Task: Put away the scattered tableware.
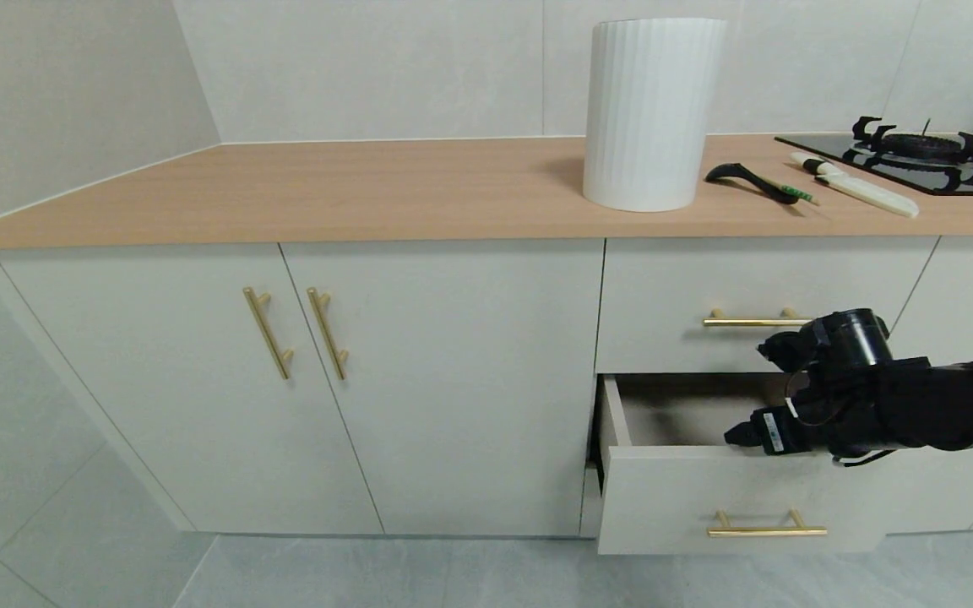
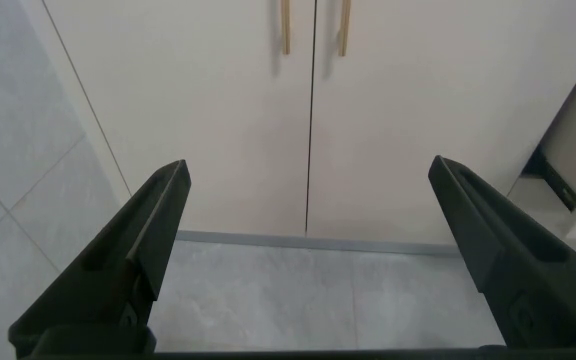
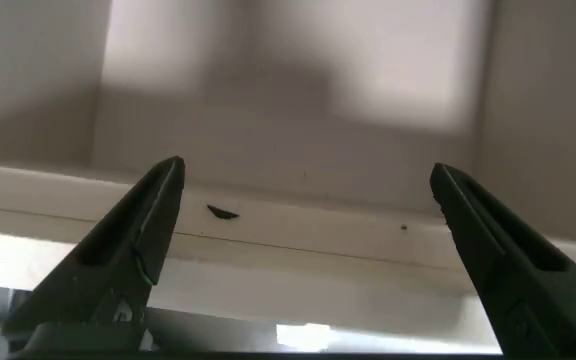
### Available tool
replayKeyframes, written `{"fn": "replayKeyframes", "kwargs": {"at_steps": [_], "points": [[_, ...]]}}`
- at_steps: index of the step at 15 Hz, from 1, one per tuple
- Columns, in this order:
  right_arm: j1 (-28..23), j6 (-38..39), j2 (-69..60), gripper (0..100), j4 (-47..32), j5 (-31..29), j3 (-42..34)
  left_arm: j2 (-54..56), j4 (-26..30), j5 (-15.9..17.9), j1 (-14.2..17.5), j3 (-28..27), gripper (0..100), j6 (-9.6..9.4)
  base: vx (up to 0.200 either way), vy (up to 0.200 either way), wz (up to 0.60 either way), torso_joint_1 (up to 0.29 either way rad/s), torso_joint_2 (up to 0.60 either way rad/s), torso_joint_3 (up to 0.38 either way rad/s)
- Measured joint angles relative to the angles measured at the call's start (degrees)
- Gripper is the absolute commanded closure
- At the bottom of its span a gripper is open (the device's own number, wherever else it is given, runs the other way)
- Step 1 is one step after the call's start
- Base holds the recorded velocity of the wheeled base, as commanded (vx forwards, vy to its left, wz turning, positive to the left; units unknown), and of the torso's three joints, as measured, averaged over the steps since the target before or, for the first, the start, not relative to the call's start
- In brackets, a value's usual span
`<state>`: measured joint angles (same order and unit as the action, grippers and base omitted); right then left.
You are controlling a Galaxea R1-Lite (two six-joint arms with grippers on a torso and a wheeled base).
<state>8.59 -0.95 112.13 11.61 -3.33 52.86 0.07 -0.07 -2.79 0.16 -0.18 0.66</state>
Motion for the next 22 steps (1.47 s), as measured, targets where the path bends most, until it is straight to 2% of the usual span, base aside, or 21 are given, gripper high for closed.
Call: {"fn": "replayKeyframes", "kwargs": {"at_steps": [5, 15, 22], "points": [[0.00, -3.28, -5.90, 0, -10.79, 0.21, 0.91, 0.00, 0.00, 0.01, 0.00, 0.00, 0, 0.00, 0.000, 0.000, 0.00, 0.000, 0.00, 0.000], [1.73, -3.40, -3.25, 0, -12.95, -0.55, 1.82, -0.05, 0.00, 0.00, 0.00, 0.00, 0, 0.00, 0.000, 0.000, 0.00, 0.000, 0.00, 0.000], [2.43, -4.02, -3.41, 0, -26.62, -2.28, 3.80, -0.07, 0.00, 0.01, 0.00, 0.00, 0, 0.00, 0.000, 0.000, 0.00, 0.000, 0.00, 0.000]]}}
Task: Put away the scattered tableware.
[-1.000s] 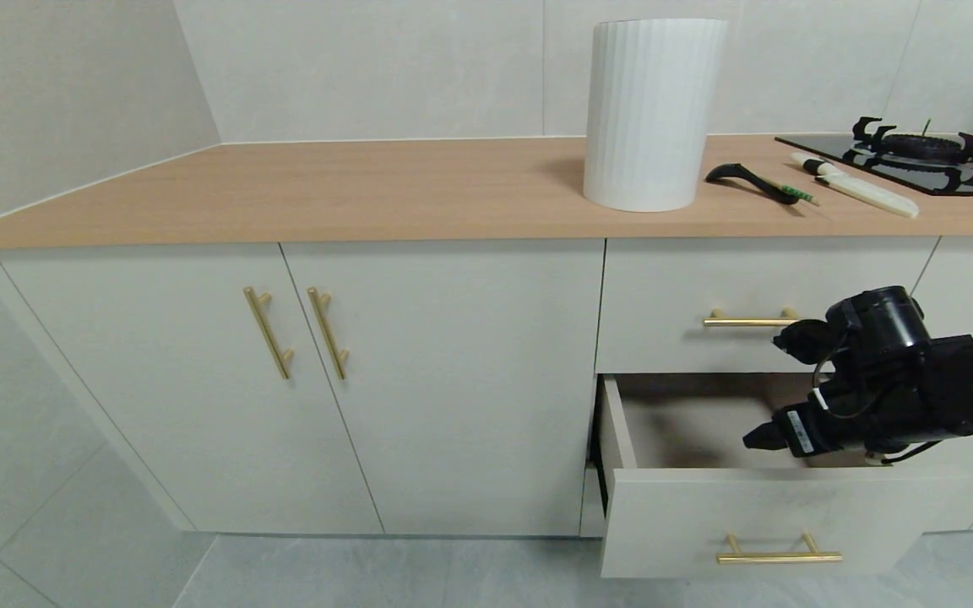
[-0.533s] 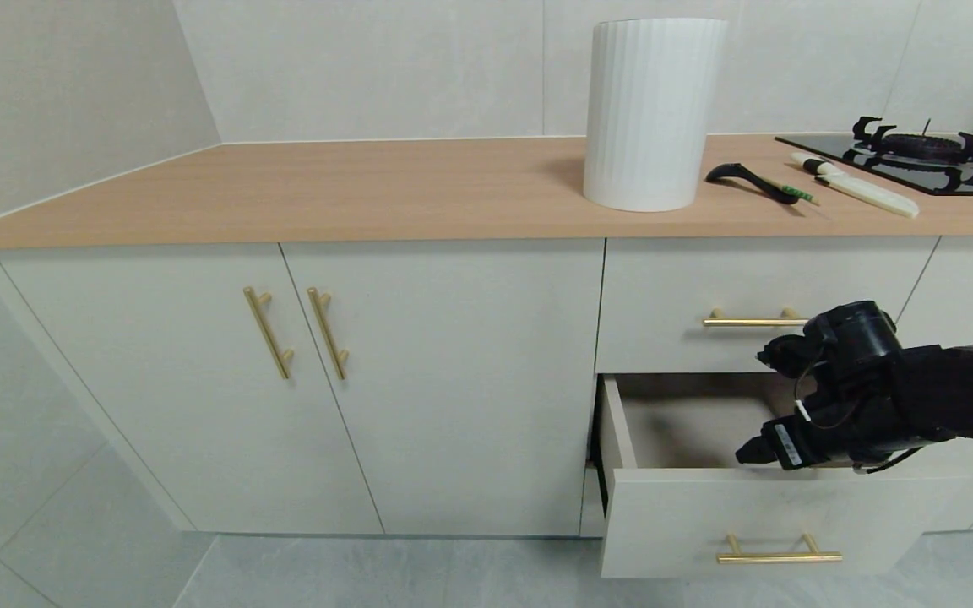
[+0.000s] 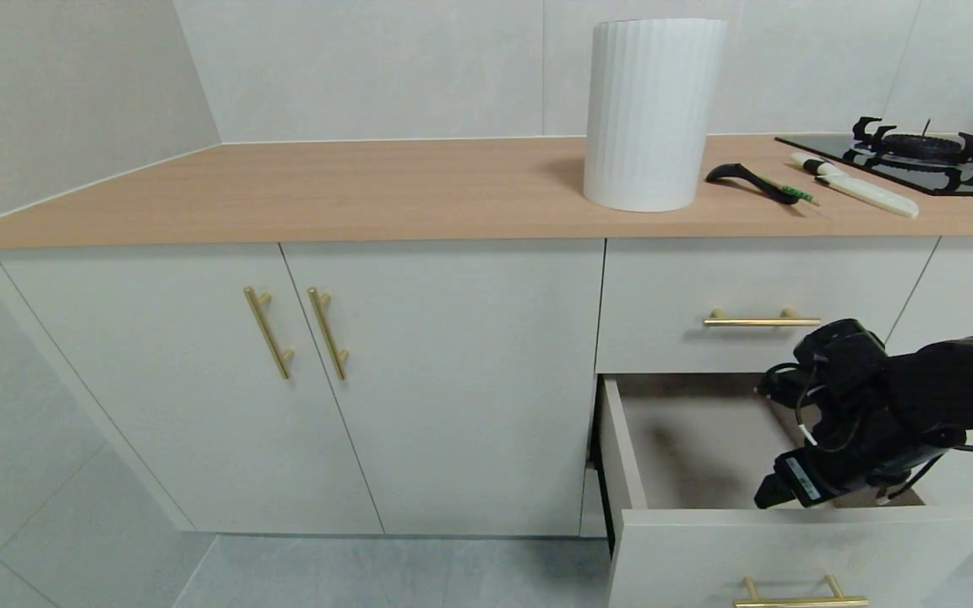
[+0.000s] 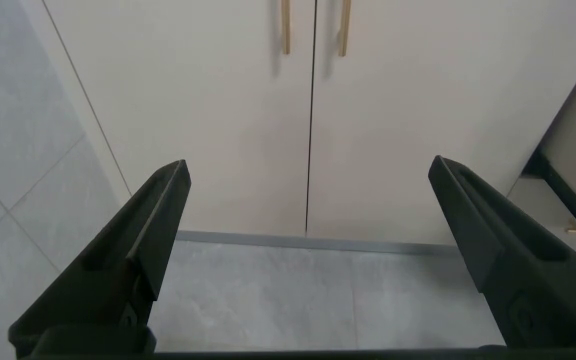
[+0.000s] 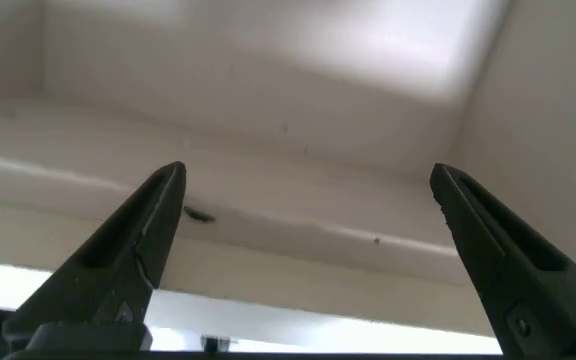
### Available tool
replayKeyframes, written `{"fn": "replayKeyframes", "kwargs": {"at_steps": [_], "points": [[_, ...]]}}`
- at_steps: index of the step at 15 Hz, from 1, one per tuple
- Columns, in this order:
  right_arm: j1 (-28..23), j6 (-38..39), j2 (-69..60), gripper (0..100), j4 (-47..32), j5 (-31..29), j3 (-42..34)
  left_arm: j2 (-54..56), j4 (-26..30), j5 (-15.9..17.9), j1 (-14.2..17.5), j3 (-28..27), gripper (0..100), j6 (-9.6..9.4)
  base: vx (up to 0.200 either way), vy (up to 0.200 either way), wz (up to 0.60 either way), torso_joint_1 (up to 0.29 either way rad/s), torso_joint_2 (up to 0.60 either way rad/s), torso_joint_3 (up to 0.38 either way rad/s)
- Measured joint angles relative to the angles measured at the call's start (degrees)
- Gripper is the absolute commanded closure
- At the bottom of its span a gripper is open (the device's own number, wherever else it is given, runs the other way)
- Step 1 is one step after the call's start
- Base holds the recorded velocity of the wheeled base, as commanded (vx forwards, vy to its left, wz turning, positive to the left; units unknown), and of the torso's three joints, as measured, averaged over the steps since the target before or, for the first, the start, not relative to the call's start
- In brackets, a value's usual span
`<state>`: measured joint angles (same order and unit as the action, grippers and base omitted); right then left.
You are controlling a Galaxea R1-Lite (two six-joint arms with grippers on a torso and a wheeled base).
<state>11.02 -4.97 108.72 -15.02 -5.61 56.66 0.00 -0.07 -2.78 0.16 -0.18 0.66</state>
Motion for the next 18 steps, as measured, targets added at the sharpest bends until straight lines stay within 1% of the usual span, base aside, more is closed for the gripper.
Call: {"fn": "replayKeyframes", "kwargs": {"at_steps": [4, 8, 11, 14, 18], "points": [[0.99, -2.39, -0.89, 0, -6.06, -1.32, 0.45, 0.00, 0.00, -0.01, 0.00, 0.00, 0, 0.02, 0.000, 0.000, 0.00, 0.000, 0.00, 0.000], [3.04, -4.79, -1.27, 0, -17.52, -5.67, 0.20, 0.00, 0.02, -0.01, -0.02, 0.00, 0, 0.00, 0.000, 0.000, 0.00, 0.000, 0.00, 0.000], [5.53, -5.14, -0.91, 0, -22.53, -7.14, 0.30, 0.00, 0.00, -0.01, -0.05, 0.00, 0, 0.00, 0.000, 0.000, 0.00, 0.000, 0.00, 0.000], [7.22, -5.17, 0.02, 0, -23.63, -7.67, 0.22, 0.00, 0.00, -0.01, 0.00, 0.00, 0, 0.00, 0.000, 0.000, 0.00, 0.000, 0.00, 0.000], [7.47, -4.57, -1.55, 0, -23.43, -7.45, 2.12, 0.00, 0.00, 0.00, 0.00, 0.00, 0, 0.02, 0.000, 0.000, 0.00, 0.000, 0.00, 0.000]]}}
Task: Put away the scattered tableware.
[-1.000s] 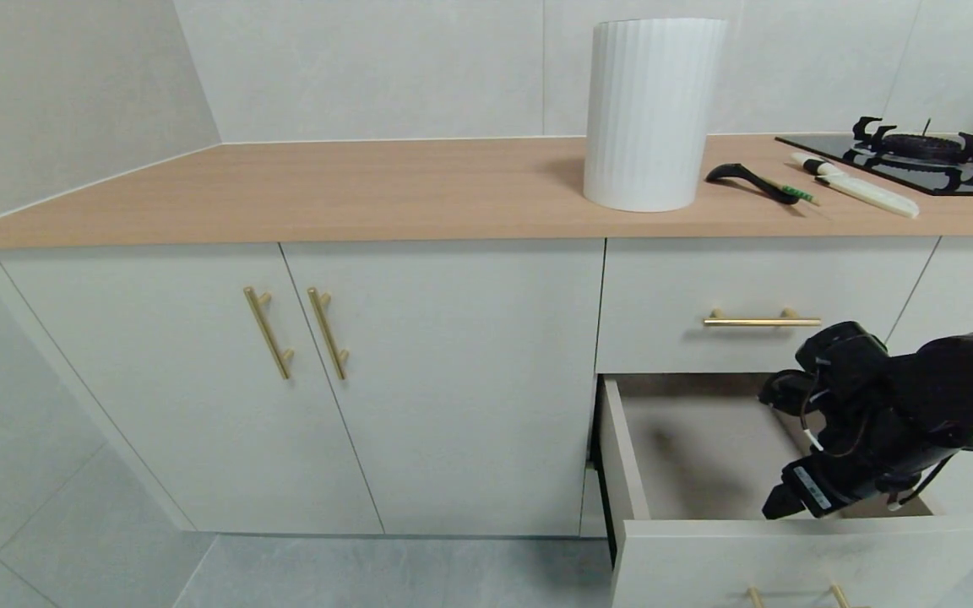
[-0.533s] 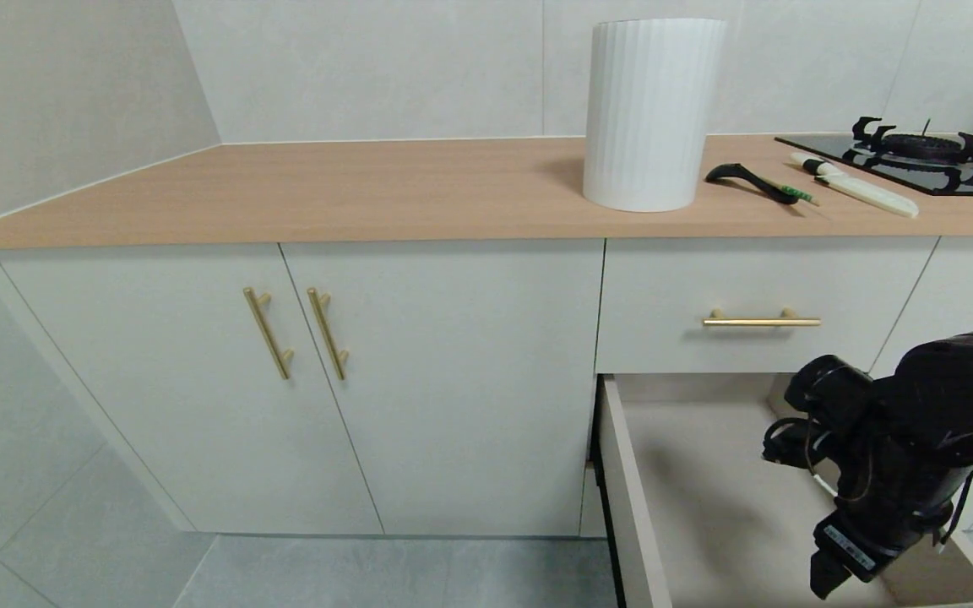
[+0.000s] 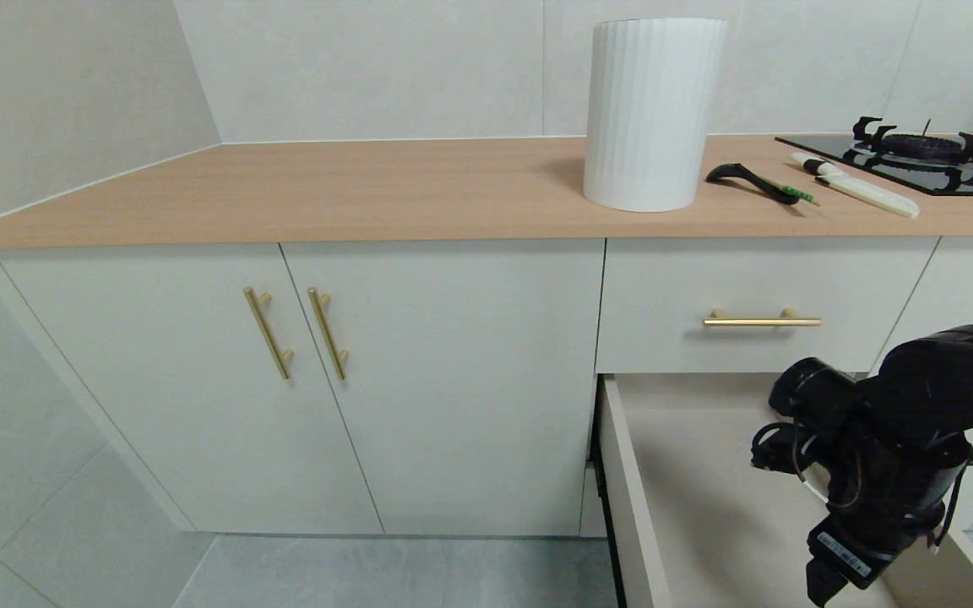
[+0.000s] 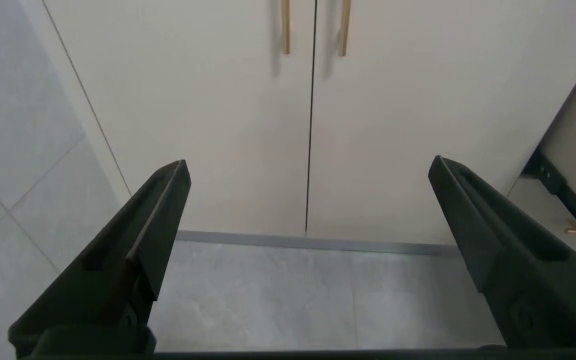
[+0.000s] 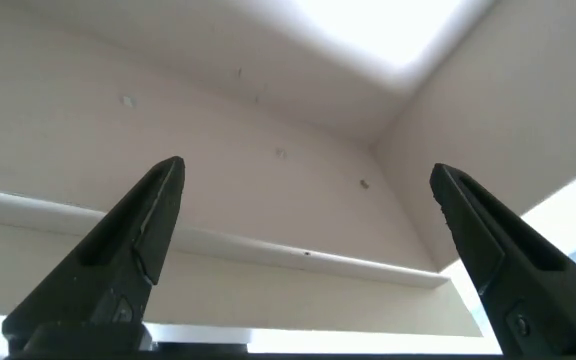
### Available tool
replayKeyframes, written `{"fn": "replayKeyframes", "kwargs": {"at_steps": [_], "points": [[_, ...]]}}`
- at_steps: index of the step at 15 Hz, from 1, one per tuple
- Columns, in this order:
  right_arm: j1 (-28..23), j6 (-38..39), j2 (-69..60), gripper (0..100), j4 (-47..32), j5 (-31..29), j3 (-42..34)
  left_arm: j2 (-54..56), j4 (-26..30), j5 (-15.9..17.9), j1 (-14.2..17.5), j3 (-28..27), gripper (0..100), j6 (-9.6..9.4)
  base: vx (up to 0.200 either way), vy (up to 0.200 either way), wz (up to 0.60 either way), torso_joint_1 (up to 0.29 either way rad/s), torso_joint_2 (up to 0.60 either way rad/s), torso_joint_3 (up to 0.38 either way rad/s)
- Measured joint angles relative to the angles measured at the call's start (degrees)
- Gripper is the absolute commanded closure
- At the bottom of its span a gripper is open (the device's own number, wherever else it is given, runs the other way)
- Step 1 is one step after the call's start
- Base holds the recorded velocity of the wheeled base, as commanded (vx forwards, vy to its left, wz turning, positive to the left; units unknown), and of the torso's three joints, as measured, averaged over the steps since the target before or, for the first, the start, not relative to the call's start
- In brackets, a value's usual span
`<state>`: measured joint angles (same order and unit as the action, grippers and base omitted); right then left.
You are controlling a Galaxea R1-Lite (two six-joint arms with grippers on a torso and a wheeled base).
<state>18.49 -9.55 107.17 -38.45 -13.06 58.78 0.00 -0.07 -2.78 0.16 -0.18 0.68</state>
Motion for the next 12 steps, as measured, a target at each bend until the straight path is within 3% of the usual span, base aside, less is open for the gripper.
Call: {"fn": "replayKeyframes", "kwargs": {"at_steps": [6, 12], "points": [[0.00, 4.51, -16.08, 0, 1.56, 3.62, 2.93, 0.00, 0.00, -0.01, 0.00, 0.00, 0, 0.00, 0.000, 0.000, 0.00, 0.000, 0.00, 0.000], [-0.66, 5.61, -25.99, 0, 8.89, 4.04, 3.67, 0.00, 0.00, 0.00, 0.00, 0.00, 0, 0.00, 0.000, 0.000, 0.00, 0.000, 0.00, 0.000]]}}
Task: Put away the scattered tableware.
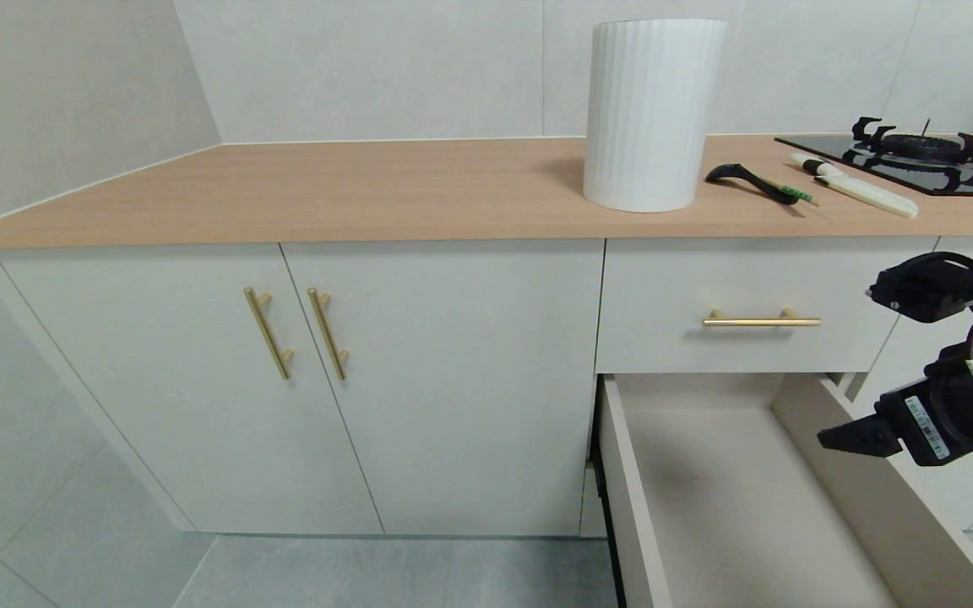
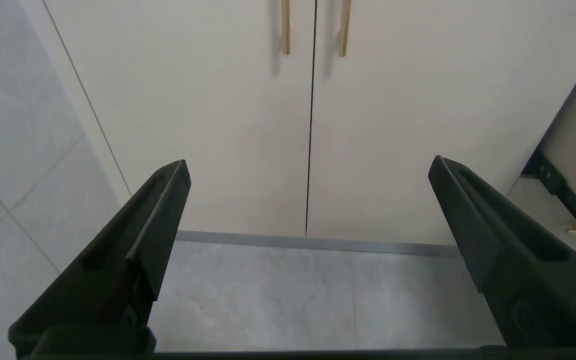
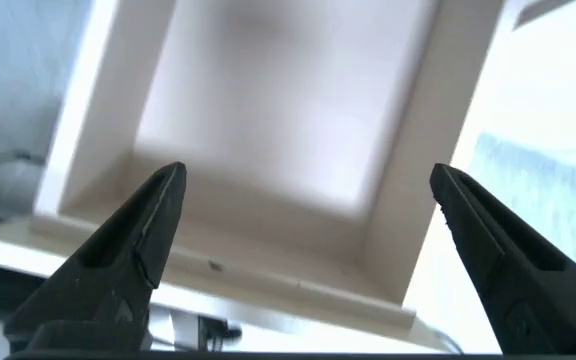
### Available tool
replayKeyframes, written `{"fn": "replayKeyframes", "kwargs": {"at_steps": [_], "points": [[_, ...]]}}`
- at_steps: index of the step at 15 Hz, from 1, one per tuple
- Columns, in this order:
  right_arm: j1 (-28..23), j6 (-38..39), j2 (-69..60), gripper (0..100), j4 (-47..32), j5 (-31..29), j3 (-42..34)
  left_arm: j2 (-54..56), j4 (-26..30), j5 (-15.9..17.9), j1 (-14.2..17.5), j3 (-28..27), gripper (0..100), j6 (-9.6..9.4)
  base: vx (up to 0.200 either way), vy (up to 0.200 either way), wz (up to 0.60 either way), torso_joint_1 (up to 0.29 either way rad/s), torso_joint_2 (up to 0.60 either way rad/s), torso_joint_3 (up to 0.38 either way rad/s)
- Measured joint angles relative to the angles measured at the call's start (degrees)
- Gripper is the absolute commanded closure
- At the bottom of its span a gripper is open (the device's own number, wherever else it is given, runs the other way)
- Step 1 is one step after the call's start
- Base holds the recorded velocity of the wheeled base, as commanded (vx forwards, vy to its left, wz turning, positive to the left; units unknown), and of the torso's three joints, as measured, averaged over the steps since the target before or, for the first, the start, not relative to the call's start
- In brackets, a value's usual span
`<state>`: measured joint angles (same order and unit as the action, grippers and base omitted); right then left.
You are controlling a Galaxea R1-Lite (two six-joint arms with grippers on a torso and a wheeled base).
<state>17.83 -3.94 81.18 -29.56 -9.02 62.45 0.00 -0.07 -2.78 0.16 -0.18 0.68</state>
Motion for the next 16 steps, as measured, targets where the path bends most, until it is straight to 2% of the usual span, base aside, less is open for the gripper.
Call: {"fn": "replayKeyframes", "kwargs": {"at_steps": [5, 9, 16], "points": [[-1.05, -0.07, -1.88, 0, 0.90, 0.02, -0.13, 0.00, 0.12, -0.01, 0.00, 0.05, 0, 0.00, 0.000, 0.000, 0.00, 0.025, -0.20, -0.249], [-1.08, -0.07, -2.24, 0, 1.07, -0.11, -0.13, 0.00, -0.04, -0.01, 0.00, 0.00, 0, -0.02, 0.000, 0.000, 0.00, 0.076, -0.53, -0.350], [-3.49, -0.16, -1.57, 0, 3.80, 0.11, -0.30, 0.00, -0.04, -0.01, 0.00, 0.00, 0, 0.00, 0.000, 0.000, 0.00, 0.152, -0.46, -0.323]]}}
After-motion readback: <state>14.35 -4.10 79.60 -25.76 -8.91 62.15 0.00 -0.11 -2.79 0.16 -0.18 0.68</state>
